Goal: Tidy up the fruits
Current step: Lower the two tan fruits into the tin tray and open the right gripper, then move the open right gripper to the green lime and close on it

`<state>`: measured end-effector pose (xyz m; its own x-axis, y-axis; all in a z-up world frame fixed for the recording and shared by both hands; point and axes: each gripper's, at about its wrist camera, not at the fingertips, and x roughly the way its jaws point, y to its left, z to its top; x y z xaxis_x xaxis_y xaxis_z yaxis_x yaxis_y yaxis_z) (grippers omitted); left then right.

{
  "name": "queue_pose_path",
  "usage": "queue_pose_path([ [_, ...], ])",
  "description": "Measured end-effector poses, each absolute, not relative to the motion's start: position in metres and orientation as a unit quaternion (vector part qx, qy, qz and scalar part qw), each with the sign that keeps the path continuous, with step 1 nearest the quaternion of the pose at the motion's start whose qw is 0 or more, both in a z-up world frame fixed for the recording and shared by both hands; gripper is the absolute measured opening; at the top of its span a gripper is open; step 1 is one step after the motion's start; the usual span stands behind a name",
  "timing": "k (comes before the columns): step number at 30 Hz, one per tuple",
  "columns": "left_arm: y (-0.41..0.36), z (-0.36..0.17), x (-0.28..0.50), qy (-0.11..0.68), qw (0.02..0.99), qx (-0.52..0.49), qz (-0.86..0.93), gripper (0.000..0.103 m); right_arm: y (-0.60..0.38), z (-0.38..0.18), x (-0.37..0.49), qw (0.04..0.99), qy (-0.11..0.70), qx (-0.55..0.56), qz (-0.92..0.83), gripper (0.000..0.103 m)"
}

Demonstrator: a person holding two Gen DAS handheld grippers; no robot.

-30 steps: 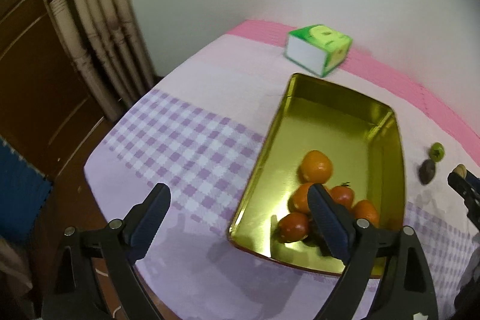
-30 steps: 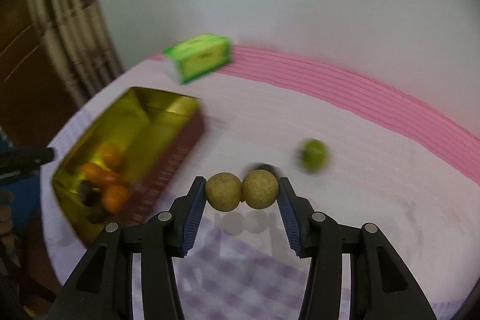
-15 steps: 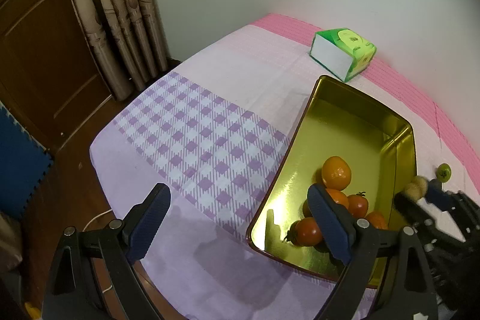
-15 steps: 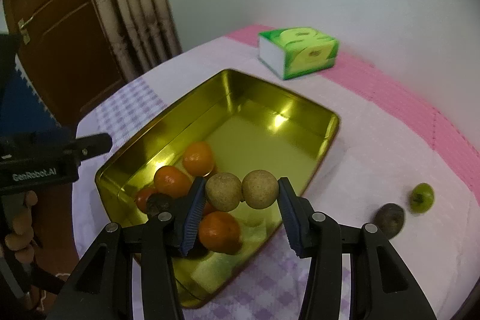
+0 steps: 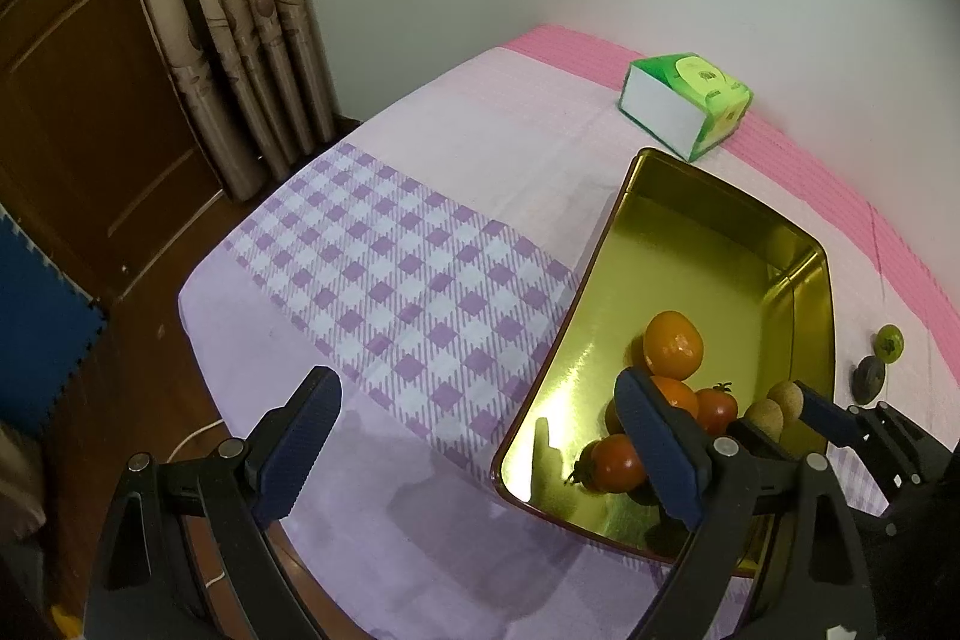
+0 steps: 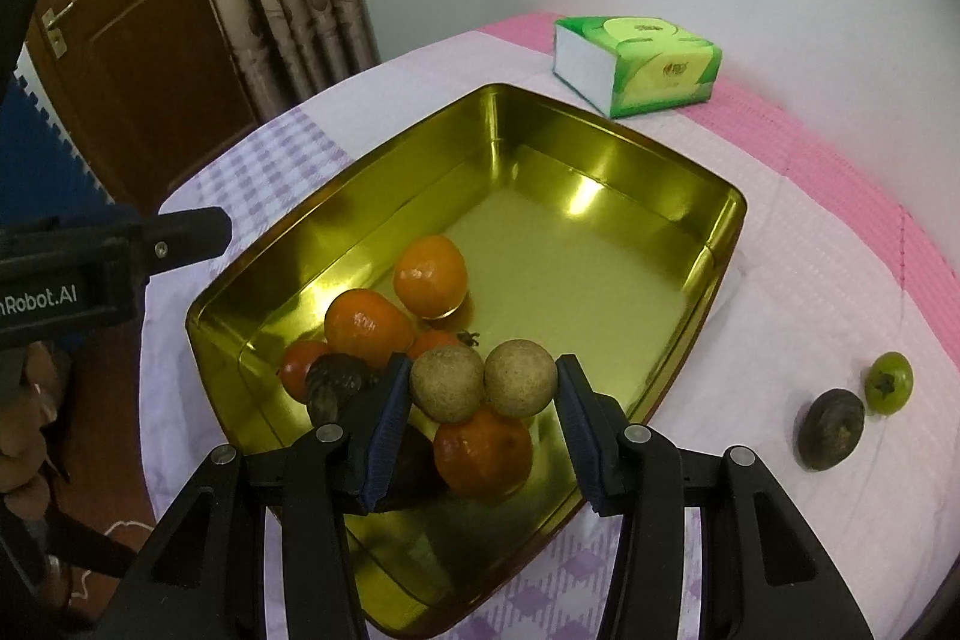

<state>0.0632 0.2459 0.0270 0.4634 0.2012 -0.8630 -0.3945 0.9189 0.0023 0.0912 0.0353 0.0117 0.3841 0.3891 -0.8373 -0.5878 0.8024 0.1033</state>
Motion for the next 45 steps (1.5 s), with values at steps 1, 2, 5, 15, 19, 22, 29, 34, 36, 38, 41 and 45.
queue_pose_path([
  [1,0.246,0.027,0.063,0.487,0.85,-0.098,0.175,0.091,0.036,0.011,0.091,0.824,0.471,-0.105,0.298,0.049],
  [2,0.245,0.027,0.063,0.487,0.85,-0.098,0.175,0.091,0.036,0.011,0.09,0.823,0.472,-0.105,0.299,0.049],
  [5,0.244,0.027,0.063,0.487,0.85,-0.098,0.174,0.091,0.037,0.01,0.09,0.822,0.473,-0.105,0.299,0.05],
  [15,0.238,0.027,0.063,0.49,0.85,-0.093,0.168,0.091,0.035,0.011,0.091,0.823,0.475,-0.097,0.297,0.054],
  [19,0.235,0.027,0.062,0.489,0.852,-0.089,0.164,0.091,0.033,0.014,0.09,0.825,0.472,-0.095,0.295,0.056],
  [22,0.233,0.028,0.062,0.488,0.853,-0.086,0.161,0.091,0.029,0.02,0.09,0.83,0.466,-0.09,0.294,0.056],
  [29,0.231,0.027,0.063,0.49,0.853,-0.081,0.159,0.091,-0.004,0.041,0.091,0.849,0.445,-0.059,0.277,0.057],
  [34,0.229,0.026,0.063,0.49,0.854,-0.077,0.157,0.091,-0.049,0.05,0.102,0.868,0.437,-0.038,0.233,0.057],
  [36,0.228,0.026,0.063,0.49,0.854,-0.076,0.157,0.091,-0.074,0.052,0.109,0.876,0.435,-0.031,0.204,0.057],
  [38,0.228,0.026,0.064,0.49,0.854,-0.075,0.157,0.091,-0.096,0.051,0.115,0.882,0.436,-0.024,0.177,0.057],
  [41,0.226,0.025,0.064,0.491,0.854,-0.071,0.155,0.091,-0.124,0.046,0.124,0.888,0.437,-0.019,0.142,0.057],
  [45,0.224,0.024,0.064,0.493,0.854,-0.067,0.152,0.091,-0.153,0.036,0.137,0.889,0.445,-0.014,0.107,0.057],
])
